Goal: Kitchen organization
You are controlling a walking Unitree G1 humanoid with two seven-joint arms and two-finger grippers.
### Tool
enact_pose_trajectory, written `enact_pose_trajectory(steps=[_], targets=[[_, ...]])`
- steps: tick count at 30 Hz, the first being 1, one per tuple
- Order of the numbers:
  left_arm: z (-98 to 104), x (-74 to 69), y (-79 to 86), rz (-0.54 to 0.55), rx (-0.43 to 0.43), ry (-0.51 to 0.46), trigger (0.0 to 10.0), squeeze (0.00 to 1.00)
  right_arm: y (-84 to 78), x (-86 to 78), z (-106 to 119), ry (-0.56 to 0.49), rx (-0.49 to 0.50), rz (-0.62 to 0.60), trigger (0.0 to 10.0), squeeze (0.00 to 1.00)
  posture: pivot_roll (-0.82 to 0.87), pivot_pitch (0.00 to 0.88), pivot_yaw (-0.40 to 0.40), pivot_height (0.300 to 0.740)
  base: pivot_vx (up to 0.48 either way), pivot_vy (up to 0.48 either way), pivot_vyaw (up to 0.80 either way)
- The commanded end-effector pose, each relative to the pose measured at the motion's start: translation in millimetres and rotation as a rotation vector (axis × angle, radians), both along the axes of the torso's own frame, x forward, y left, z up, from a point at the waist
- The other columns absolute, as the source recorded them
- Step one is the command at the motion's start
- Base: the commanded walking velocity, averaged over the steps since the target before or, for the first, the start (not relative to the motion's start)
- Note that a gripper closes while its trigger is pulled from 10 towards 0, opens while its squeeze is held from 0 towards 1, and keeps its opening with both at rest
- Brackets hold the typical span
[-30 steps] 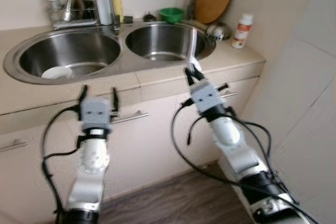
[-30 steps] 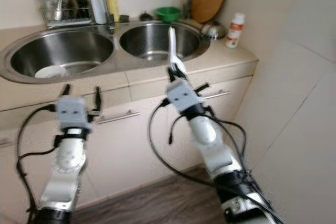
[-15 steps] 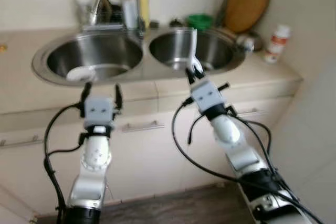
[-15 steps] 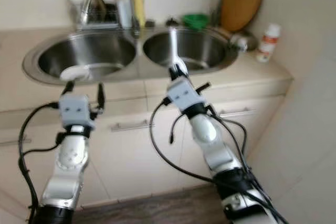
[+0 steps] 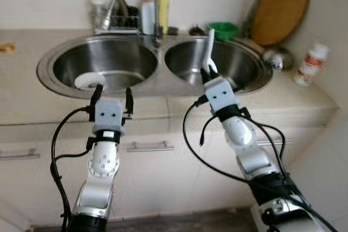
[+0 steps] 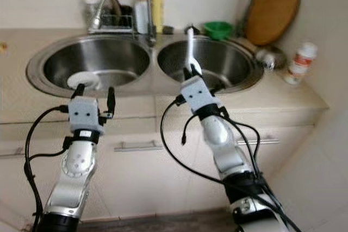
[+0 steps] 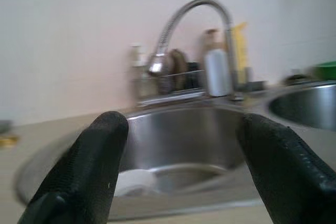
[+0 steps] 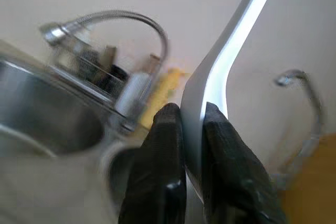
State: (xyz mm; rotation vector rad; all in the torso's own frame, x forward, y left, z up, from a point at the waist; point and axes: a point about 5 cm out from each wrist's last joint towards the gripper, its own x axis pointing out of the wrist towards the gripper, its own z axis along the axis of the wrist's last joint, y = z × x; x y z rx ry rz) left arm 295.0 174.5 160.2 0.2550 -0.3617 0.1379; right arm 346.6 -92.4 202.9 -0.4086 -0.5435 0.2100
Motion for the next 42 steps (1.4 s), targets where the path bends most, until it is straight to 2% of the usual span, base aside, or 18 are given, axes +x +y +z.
enact_pose_trajectory(steps=[1, 6, 11, 16, 18, 22, 25, 28, 31, 32, 42], targets=[[1.4, 0.8, -1.1, 0.0, -0.003, -0.005, 10.0, 0.0, 0.6, 1.7, 1.0, 0.007, 0.011, -0.002, 10.0, 0.0, 0.09, 0.0, -0.061, 0.74, 0.3, 0.0, 0.0], [1.5, 0.6, -1.7, 0.0, -0.004, -0.007, 10.0, 0.0, 0.3, 4.8, 0.3, 0.026, 0.018, -0.004, 10.0, 0.0, 0.09, 0.0, -0.062, 0.74, 0.302, 0.0, 0.0], [1.9, 0.6, -1.9, -0.002, -0.004, -0.012, 10.0, 0.0, -0.2, 15.3, -6.8, 0.153, 0.075, -0.004, 10.0, 0.0, 0.09, 0.0, -0.063, 0.74, 0.296, 0.0, 0.0], [3.4, 0.9, -3.0, -0.007, -0.005, -0.022, 10.0, 0.0, 4.6, 28.0, -6.1, 0.249, 0.08, 0.03, 10.0, 0.0, 0.09, 0.0, -0.062, 0.74, 0.275, 0.0, 0.0], [3.8, 0.9, -4.1, -0.01, -0.006, -0.026, 10.0, 0.0, 7.7, 34.0, -9.8, 0.318, 0.048, 0.038, 10.0, 0.0, 0.09, 0.0, -0.064, 0.74, 0.0, 0.0, 0.0], [5.4, -0.2, -8.8, -0.032, -0.011, -0.041, 10.0, 0.0, 8.4, 49.7, -14.3, 0.498, 0.086, 0.031, 10.0, 0.0, 0.11, 0.0, -0.066, 0.74, 0.0, 0.0, 0.0], [5.5, -0.1, -9.7, -0.036, -0.01, -0.041, 10.0, 0.0, 8.6, 53.1, -15.5, 0.549, 0.086, 0.04, 10.0, 0.0, 0.11, 0.0, -0.066, 0.74, 0.0, 0.0, 0.0], [5.0, 0.5, -10.8, -0.04, -0.009, -0.039, 10.0, 0.0, 6.7, 57.4, -25.9, 0.687, 0.056, 0.026, 10.0, 0.0, 0.11, 0.0, -0.068, 0.74, 0.0, 0.0, 0.0], [5.1, 0.6, -11.0, -0.041, -0.008, -0.039, 10.0, 0.0, 5.0, 57.8, -29.0, 0.719, 0.066, 0.018, 10.0, 0.0, 0.12, 0.0, -0.071, 0.74, 0.0, 0.0, 0.0], [5.0, 0.6, -11.2, -0.041, -0.009, -0.039, 10.0, 0.0, 4.1, 58.1, -31.1, 0.756, 0.108, 0.026, 10.0, 1.0, 0.12, 0.0, -0.072, 0.74, 0.0, 0.0, 0.0], [3.5, 0.3, -11.8, -0.045, -0.022, -0.032, 10.0, 0.0, 1.0, 60.5, -24.7, 0.728, 0.158, 0.035, 10.0, 1.0, 0.11, 0.0, -0.067, 0.74, 0.0, 0.0, 0.0]])
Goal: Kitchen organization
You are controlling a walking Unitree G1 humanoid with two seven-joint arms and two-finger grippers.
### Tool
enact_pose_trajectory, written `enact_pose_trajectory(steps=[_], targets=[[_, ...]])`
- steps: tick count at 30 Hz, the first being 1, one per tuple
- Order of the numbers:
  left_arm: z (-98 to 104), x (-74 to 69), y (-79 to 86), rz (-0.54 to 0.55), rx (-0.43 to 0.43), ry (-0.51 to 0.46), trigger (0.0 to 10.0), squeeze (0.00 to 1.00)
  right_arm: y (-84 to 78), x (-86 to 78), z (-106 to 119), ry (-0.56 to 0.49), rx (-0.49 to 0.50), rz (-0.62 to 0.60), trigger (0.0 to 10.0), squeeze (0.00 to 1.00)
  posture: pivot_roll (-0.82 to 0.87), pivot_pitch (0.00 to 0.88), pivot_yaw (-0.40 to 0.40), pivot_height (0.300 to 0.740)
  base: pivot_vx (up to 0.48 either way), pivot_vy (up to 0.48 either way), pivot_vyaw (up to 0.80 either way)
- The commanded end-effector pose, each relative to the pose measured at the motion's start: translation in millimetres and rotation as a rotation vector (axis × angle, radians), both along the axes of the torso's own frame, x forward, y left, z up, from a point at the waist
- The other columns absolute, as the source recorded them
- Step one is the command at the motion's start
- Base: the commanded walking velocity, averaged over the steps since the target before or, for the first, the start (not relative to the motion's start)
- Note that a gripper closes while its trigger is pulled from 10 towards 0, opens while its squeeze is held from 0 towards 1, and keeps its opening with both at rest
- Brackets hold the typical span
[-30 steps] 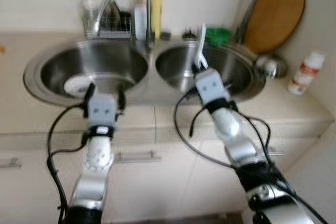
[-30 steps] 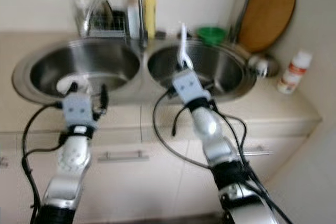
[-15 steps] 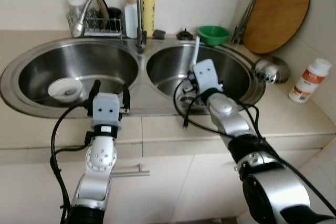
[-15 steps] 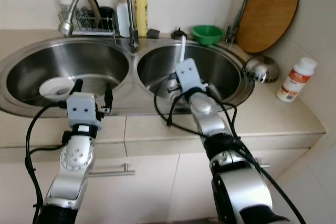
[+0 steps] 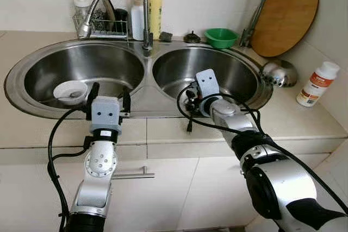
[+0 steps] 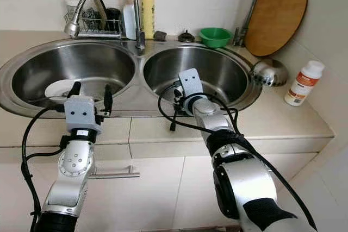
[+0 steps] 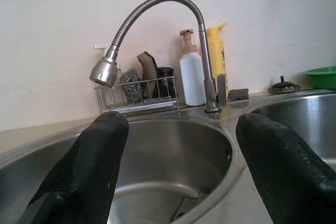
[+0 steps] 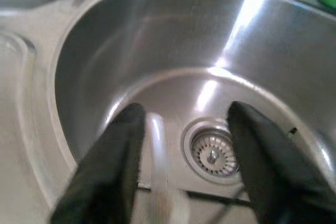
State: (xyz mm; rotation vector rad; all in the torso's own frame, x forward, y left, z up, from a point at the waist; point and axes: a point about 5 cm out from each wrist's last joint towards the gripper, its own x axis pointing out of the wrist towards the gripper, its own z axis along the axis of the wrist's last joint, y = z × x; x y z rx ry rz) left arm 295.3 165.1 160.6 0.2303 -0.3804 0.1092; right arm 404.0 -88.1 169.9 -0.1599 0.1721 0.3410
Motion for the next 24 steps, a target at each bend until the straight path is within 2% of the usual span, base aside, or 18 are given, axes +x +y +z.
enact_pose_trajectory(steps=[1, 8, 9, 10, 11, 12, 13, 16, 24], targets=[[2.9, 0.2, -2.8, -0.012, -0.006, -0.015, 10.0, 0.0, -3.9, 3.2, 8.3, -0.023, 0.014, -0.016, 10.0, 1.0, 0.11, 0.0, -0.067, 0.74, 0.0, 0.0, 0.0], [2.3, 0.2, -4.2, -0.023, -0.018, -0.013, 10.0, 0.0, -8.5, 4.7, 24.4, -0.153, 0.09, -0.054, 10.0, 1.0, 0.11, 0.0, -0.067, 0.74, 0.0, 0.0, 0.0], [2.2, 0.2, -4.1, -0.025, -0.022, -0.012, 10.0, 0.0, -11.2, 5.0, 31.3, -0.208, 0.117, -0.084, 10.0, 1.0, 0.11, 0.0, -0.067, 0.74, 0.0, 0.0, 0.0], [2.2, -0.3, -4.7, -0.032, -0.029, -0.012, 10.0, 0.0, -15.7, 3.1, 43.6, -0.316, 0.174, -0.118, 10.0, 1.0, 0.11, 0.0, -0.07, 0.74, 0.0, 0.0, 0.0], [3.0, -0.9, -5.1, -0.037, -0.032, -0.017, 10.0, 0.0, -16.6, 0.3, 48.7, -0.373, 0.201, -0.123, 10.0, 0.7, 0.11, 0.0, -0.07, 0.74, 0.0, 0.0, 0.0], [3.6, -1.2, -5.5, -0.041, -0.032, -0.02, 10.0, 0.0, -16.7, -2.1, 50.9, -0.406, 0.213, -0.122, 10.0, 0.52, 0.11, 0.0, -0.07, 0.74, 0.0, 0.0, 0.0], [4.1, -1.4, -6.2, -0.045, -0.029, -0.022, 10.0, 0.0, -15.9, -5.1, 51.6, -0.436, 0.211, -0.119, 10.0, 0.0, 0.11, 0.0, -0.069, 0.74, 0.0, 0.36, 0.0], [6.1, -1.6, -8.0, -0.057, -0.023, -0.034, 10.0, 0.0, -11.1, -15.7, 49.3, -0.516, 0.181, -0.098, 10.0, 0.0, 0.1, 0.0, -0.068, 0.74, 0.0, 0.44, 0.0], [9.2, -2.1, -10.5, -0.073, -0.005, -0.055, 10.0, 0.0, -4.8, -31.5, 48.5, -0.605, 0.166, -0.076, 10.0, 0.0, 0.1, 0.0, -0.068, 0.74, 0.0, 0.48, 0.0]])
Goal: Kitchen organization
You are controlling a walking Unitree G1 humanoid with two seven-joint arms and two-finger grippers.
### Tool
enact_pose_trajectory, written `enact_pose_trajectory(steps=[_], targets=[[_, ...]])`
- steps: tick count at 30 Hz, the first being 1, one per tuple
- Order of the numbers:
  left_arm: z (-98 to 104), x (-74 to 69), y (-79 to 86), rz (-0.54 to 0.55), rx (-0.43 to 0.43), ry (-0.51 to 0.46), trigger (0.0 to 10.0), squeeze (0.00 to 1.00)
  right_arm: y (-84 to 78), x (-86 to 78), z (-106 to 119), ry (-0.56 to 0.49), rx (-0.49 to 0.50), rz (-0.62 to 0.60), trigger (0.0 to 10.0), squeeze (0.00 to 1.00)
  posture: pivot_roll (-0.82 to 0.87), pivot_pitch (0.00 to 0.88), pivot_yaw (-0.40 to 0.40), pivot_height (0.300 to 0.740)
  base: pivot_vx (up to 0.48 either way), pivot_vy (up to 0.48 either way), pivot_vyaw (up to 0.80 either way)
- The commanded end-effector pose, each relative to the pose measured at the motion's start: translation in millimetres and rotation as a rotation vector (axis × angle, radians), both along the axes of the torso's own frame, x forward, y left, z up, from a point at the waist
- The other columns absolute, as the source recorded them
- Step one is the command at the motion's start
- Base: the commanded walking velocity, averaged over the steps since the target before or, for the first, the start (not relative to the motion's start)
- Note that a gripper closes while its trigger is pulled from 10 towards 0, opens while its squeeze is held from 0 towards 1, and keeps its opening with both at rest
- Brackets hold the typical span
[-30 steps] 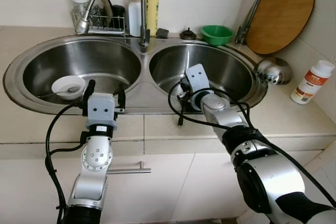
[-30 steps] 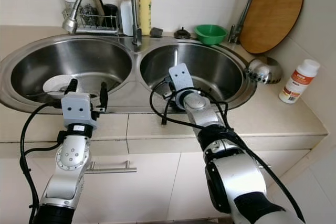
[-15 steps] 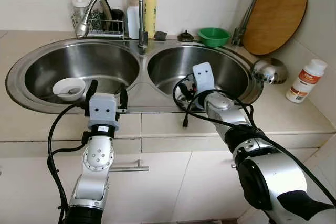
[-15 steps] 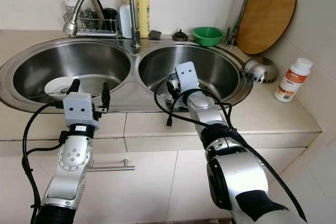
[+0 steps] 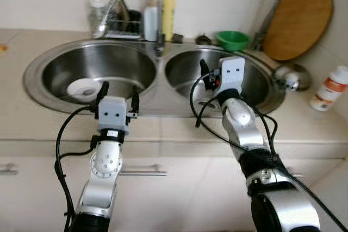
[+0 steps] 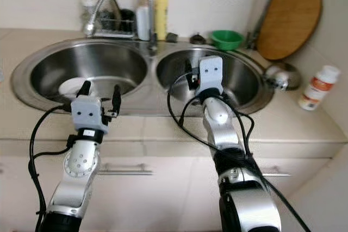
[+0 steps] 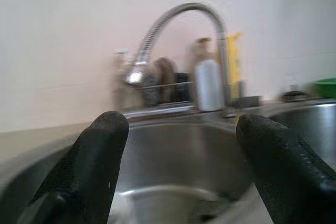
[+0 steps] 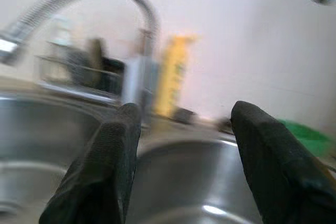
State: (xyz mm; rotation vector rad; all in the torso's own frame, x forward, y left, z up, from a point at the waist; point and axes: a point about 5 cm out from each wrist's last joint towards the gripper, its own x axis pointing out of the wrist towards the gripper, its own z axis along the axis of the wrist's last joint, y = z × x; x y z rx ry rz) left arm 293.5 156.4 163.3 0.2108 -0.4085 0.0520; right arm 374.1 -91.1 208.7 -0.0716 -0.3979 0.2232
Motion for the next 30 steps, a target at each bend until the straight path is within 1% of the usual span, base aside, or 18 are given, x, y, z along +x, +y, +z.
enact_pose_trajectory(steps=[1, 2, 7, 11, 13, 15, 16, 17, 19, 23, 26, 27, 30], targets=[[6.7, -0.4, -1.9, -0.012, 0.0, -0.034, 10.0, 0.0, -0.9, -3.9, 9.3, -0.056, -0.006, -0.005, 10.0, 0.0, 0.1, 0.0, -0.068, 0.74, 0.0, 0.48, 0.0], [6.7, -0.4, -1.9, -0.012, 0.0, -0.034, 10.0, 0.0, -0.9, -3.9, 9.3, -0.056, -0.006, -0.005, 10.0, 0.0, 0.1, 0.0, -0.068, 0.74, 0.0, 0.48, 0.0], [8.0, -1.2, -2.3, -0.016, 0.006, -0.042, 10.0, 0.0, 5.5, -17.2, 1.8, -0.08, -0.014, 0.008, 10.0, 0.0, 0.11, 0.0, -0.069, 0.74, 0.0, 0.48, 0.0], [8.1, -1.4, -2.0, -0.017, 0.008, -0.044, 10.0, 0.0, 6.9, -22.9, 1.2, -0.103, -0.037, 0.008, 10.0, 0.0, 0.1, 0.0, -0.068, 0.74, 0.0, 0.48, 0.0], [8.4, -1.4, -1.8, -0.019, 0.009, -0.044, 10.0, 0.0, 8.2, -29.9, 2.1, -0.125, -0.051, 0.023, 10.0, 0.0, 0.1, 0.0, -0.066, 0.74, 0.0, 0.48, 0.0], [8.3, -1.4, -1.6, -0.02, 0.009, -0.044, 10.0, 0.0, 8.8, -32.3, 2.9, -0.132, -0.054, 0.03, 10.0, 0.0, 0.1, 0.0, -0.065, 0.74, 0.0, 0.48, 0.0], [7.7, -1.6, -1.9, -0.023, 0.01, -0.043, 10.0, 0.0, 9.3, -37.1, 2.5, -0.147, -0.075, 0.041, 10.0, 0.0, 0.1, 0.0, -0.065, 0.74, 0.0, 0.48, 0.0], [7.7, -1.6, -1.9, -0.023, 0.01, -0.043, 10.0, 0.0, 9.3, -37.1, 2.5, -0.147, -0.075, 0.041, 10.0, 0.0, 0.1, 0.0, -0.065, 0.74, 0.0, 0.48, 0.0], [6.2, -1.9, -3.8, -0.028, 0.011, -0.038, 10.0, 0.0, 8.1, -42.8, -2.0, -0.144, -0.086, 0.05, 10.0, 0.0, 0.09, 0.0, -0.065, 0.74, 0.0, 0.48, 0.0], [6.4, -1.8, -4.2, -0.031, 0.016, -0.041, 10.0, 0.0, 7.1, -45.3, -4.5, -0.13, -0.073, 0.049, 10.0, 0.0, 0.09, 0.0, -0.063, 0.74, 0.0, 0.48, 0.0], [7.6, -2.3, -3.6, -0.032, 0.028, -0.054, 10.0, 0.0, 7.5, -49.0, -6.4, -0.11, -0.052, 0.058, 10.0, 0.0, 0.09, 0.0, -0.061, 0.74, 0.0, 0.0, 0.0], [8.2, -3.0, -3.1, -0.032, 0.034, -0.062, 10.0, 0.0, 9.2, -52.6, -7.3, -0.098, -0.033, 0.077, 10.0, 0.0, 0.09, 0.0, -0.059, 0.74, 0.0, 0.0, -0.8], [6.2, -2.6, -4.6, -0.034, 0.048, -0.049, 10.0, 0.0, 10.0, -55.2, -9.1, -0.071, 0.001, 0.085, 10.0, 0.0, 0.09, 0.0, -0.058, 0.74, 0.0, 0.0, -0.8]])
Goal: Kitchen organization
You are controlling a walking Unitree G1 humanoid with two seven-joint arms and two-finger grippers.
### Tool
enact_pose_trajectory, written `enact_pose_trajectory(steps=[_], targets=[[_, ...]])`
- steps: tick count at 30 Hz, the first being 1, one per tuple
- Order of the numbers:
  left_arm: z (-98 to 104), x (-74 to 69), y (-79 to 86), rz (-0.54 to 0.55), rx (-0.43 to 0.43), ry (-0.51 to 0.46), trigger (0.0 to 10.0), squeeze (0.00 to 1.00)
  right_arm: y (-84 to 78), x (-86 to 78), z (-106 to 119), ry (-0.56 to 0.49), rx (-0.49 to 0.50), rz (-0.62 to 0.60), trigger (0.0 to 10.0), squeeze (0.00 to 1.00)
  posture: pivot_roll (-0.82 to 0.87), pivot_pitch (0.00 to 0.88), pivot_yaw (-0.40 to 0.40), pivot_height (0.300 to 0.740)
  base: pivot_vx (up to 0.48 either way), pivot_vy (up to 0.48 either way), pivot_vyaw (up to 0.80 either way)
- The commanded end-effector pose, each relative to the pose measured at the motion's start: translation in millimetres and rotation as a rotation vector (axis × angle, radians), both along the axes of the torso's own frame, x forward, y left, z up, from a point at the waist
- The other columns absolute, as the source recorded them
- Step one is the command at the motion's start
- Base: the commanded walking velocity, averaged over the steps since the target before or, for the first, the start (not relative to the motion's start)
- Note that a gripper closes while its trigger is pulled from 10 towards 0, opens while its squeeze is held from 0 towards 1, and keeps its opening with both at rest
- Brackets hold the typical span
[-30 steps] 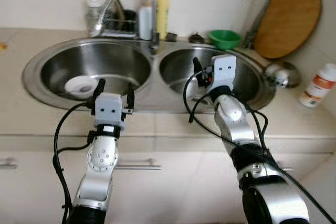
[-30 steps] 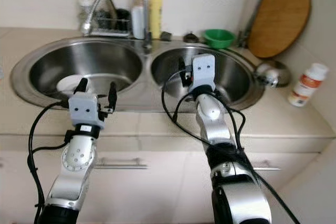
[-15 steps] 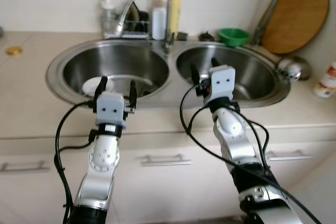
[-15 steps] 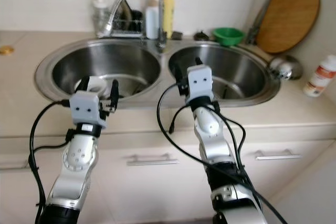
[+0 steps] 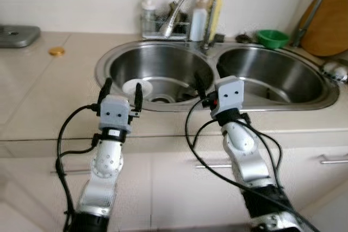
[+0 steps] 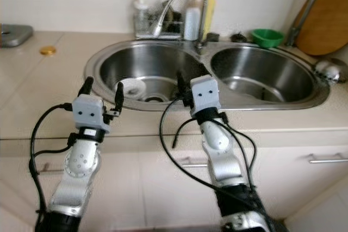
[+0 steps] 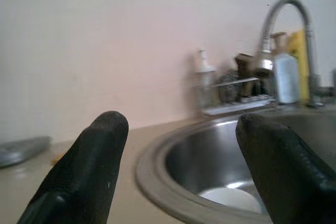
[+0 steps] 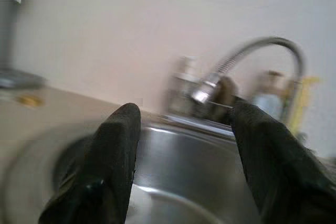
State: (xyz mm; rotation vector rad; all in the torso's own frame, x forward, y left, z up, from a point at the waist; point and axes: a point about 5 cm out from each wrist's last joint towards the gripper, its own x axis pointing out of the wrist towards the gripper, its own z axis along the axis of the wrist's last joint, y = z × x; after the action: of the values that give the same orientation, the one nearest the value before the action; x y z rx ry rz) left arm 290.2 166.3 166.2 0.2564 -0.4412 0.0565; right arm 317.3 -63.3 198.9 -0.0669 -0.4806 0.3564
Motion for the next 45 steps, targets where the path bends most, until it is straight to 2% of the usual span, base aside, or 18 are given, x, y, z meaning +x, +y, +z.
enact_pose_trajectory(steps=[1, 4, 16, 26, 37, 45], targets=[[2.9, 0.8, -15.6, -0.049, 0.006, -0.016, 10.0, 0.0, -17.8, -0.4, 0.3, 0.007, 0.01, -0.046, 10.0, 0.0, 0.09, 0.0, -0.058, 0.74, 0.0, 0.0, -0.8], [3.0, 0.8, -17.1, -0.057, 0.01, -0.02, 10.0, 0.0, -17.9, -2.5, -0.3, 0.007, 0.009, -0.04, 10.0, 0.0, 0.09, 0.0, -0.057, 0.74, 0.0, -0.114, -0.8], [3.6, 0.5, -19.3, -0.069, 0.023, -0.032, 10.0, 0.0, -18.9, -7.6, -1.6, 0.011, 0.018, -0.023, 10.0, 0.0, 0.09, 0.0, -0.057, 0.74, 0.0, -0.48, -0.8], [3.0, 0.0, -21.4, -0.083, -0.005, -0.031, 10.0, 0.0, -20.8, -9.4, -2.7, 0.01, 0.021, -0.023, 10.0, 0.0, 0.08, 0.0, -0.059, 0.74, 0.0, 0.0, -0.8], [3.8, -1.9, -25.4, -0.117, 0.003, -0.046, 10.0, 0.0, -24.0, -11.9, -1.5, -0.004, 0.049, -0.029, 10.0, 0.0, 0.08, 0.0, -0.057, 0.74, 0.0, 0.465, -0.8], [3.8, -4.1, -26.0, -0.128, 0.015, -0.061, 10.0, 0.0, -31.0, -9.7, -10.1, 0.029, 0.023, -0.084, 10.0, 0.0, 0.08, 0.0, -0.056, 0.74, 0.0, 0.36, -0.8]])
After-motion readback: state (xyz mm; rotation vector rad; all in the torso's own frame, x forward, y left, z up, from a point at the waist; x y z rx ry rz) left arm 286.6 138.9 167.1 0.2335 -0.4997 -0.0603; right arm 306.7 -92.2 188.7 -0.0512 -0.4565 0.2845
